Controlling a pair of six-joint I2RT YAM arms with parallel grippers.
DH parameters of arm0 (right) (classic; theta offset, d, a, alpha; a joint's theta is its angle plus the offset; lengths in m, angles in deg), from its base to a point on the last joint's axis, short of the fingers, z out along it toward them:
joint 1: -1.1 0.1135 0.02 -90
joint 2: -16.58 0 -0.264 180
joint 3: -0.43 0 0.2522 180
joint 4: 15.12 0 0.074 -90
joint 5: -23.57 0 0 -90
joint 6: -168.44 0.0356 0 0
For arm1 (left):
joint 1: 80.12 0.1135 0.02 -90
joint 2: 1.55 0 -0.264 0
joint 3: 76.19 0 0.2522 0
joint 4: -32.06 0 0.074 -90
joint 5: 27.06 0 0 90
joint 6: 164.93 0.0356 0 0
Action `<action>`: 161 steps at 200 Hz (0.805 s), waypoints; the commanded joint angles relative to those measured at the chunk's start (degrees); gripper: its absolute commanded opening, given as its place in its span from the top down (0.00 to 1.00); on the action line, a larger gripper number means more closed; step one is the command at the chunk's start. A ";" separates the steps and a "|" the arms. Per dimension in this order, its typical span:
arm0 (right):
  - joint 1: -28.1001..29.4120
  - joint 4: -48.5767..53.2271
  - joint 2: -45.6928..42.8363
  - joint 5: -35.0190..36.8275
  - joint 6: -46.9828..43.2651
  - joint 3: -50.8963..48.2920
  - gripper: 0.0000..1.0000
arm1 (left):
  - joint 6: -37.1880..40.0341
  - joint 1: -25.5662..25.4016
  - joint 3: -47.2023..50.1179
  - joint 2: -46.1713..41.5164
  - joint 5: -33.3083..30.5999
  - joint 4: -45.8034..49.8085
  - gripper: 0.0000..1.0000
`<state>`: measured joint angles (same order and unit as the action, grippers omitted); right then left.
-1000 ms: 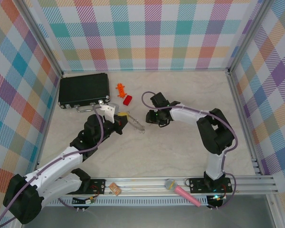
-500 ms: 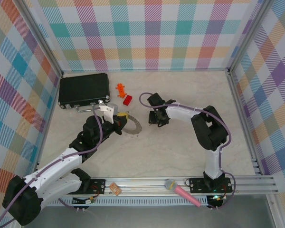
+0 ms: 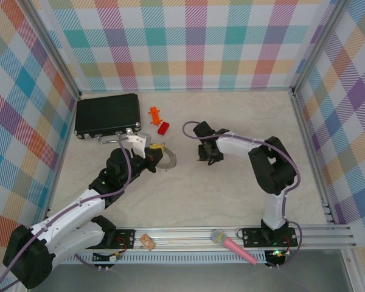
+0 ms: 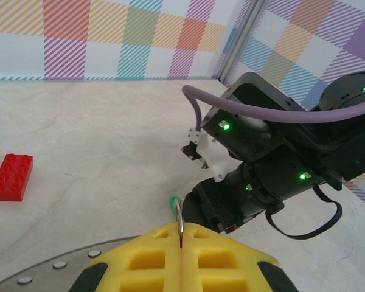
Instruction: Put the keys on the keyring
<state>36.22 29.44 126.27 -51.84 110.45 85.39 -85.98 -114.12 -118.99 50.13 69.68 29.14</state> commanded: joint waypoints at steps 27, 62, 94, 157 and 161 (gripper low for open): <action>-4.95 3.44 -6.71 3.03 -2.79 -5.76 0.60 | 0.32 -0.63 0.20 -0.42 0.11 -3.26 1.00; -6.28 1.22 -10.54 -1.78 -5.39 -7.13 0.59 | 0.24 -0.63 0.21 -0.39 0.19 -3.33 1.00; -7.90 -0.73 -10.96 -11.43 -6.54 -6.51 0.58 | 0.19 -0.63 0.16 -0.43 0.44 -3.29 1.00; -10.67 -1.00 -8.96 -16.76 -6.61 -6.52 0.65 | 0.22 -0.70 0.03 -0.67 0.73 -3.18 1.00; -10.76 -0.79 -8.81 -16.78 -6.61 -6.44 0.65 | 0.22 -0.72 0.03 -0.62 0.73 -3.16 1.00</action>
<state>26.25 27.98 116.17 -65.55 104.55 78.52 -85.98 -114.23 -118.99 50.13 69.77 29.14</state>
